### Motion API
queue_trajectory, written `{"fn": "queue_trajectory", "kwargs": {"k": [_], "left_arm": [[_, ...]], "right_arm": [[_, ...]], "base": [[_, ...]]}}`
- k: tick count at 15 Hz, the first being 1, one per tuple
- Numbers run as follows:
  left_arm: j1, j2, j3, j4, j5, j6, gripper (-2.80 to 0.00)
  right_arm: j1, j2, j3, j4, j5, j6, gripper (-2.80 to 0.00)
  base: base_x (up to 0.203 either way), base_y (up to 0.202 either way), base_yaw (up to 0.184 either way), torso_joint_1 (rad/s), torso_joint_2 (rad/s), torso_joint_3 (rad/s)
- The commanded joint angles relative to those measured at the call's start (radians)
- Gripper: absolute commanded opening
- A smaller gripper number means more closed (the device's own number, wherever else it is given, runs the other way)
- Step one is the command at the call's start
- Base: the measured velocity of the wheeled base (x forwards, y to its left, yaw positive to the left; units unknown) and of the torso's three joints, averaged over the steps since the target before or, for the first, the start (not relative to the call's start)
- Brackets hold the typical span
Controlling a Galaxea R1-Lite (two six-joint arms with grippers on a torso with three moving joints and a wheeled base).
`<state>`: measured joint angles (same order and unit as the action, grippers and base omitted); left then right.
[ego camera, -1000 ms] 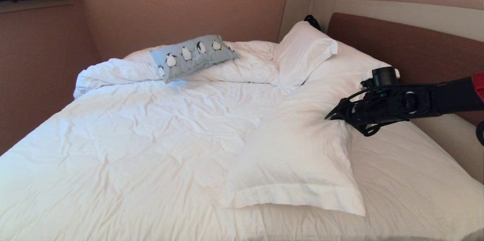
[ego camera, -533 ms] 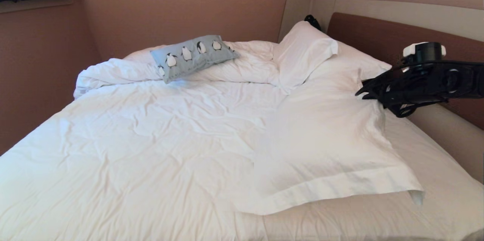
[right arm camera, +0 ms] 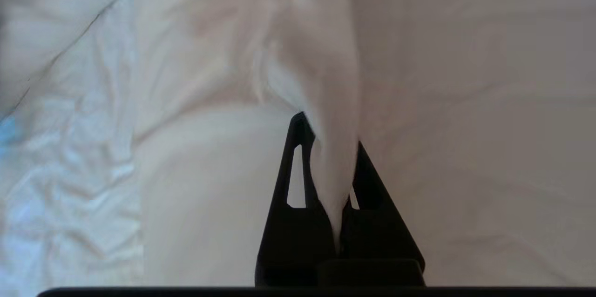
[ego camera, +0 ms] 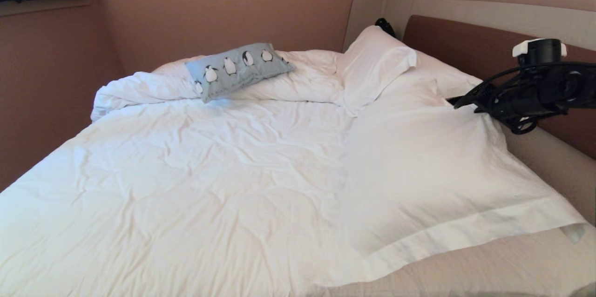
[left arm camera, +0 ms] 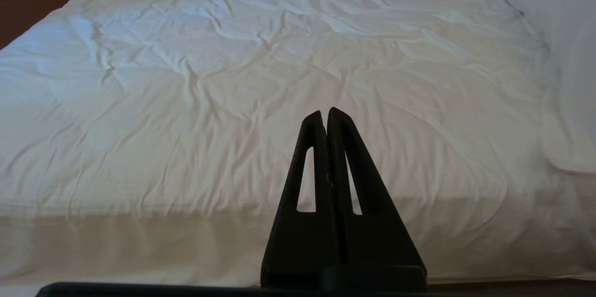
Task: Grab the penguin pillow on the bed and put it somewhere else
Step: Place the pillow at the bedside
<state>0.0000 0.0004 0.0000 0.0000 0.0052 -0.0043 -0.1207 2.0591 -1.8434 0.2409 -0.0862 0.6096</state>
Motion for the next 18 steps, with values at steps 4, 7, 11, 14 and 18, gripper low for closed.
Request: {"fn": "queue_trajectory", "kwargs": {"k": [4, 7, 11, 14, 18], "left_arm": [[0.0, 0.0, 0.0, 0.0, 0.001, 0.0, -2.8], [0.0, 0.001, 0.0, 0.0, 0.001, 0.0, -2.8], [0.0, 0.001, 0.0, 0.0, 0.001, 0.0, -2.8], [0.0, 0.0, 0.002, 0.0, 0.001, 0.0, -2.8], [0.0, 0.0, 0.0, 0.0, 0.001, 0.0, -2.8]], "right_arm": [[-0.083, 0.009, -0.065, 0.0, -0.208, -0.035, -2.8], [-0.116, 0.013, -0.08, -0.008, -0.214, -0.05, -2.8], [-0.156, 0.01, -0.085, -0.012, -0.214, -0.059, -2.8], [-0.18, 0.012, -0.083, -0.014, -0.214, -0.056, -2.8], [-0.23, 0.012, -0.083, -0.058, -0.21, -0.057, -2.8]], "base": [[0.0, 0.0, 0.0, 0.0, 0.0, 0.0], [0.0, 0.0, 0.0, 0.0, 0.0, 0.0], [0.0, 0.0, 0.0, 0.0, 0.0, 0.0], [0.0, 0.0, 0.0, 0.0, 0.0, 0.0], [0.0, 0.0, 0.0, 0.0, 0.0, 0.0]]}}
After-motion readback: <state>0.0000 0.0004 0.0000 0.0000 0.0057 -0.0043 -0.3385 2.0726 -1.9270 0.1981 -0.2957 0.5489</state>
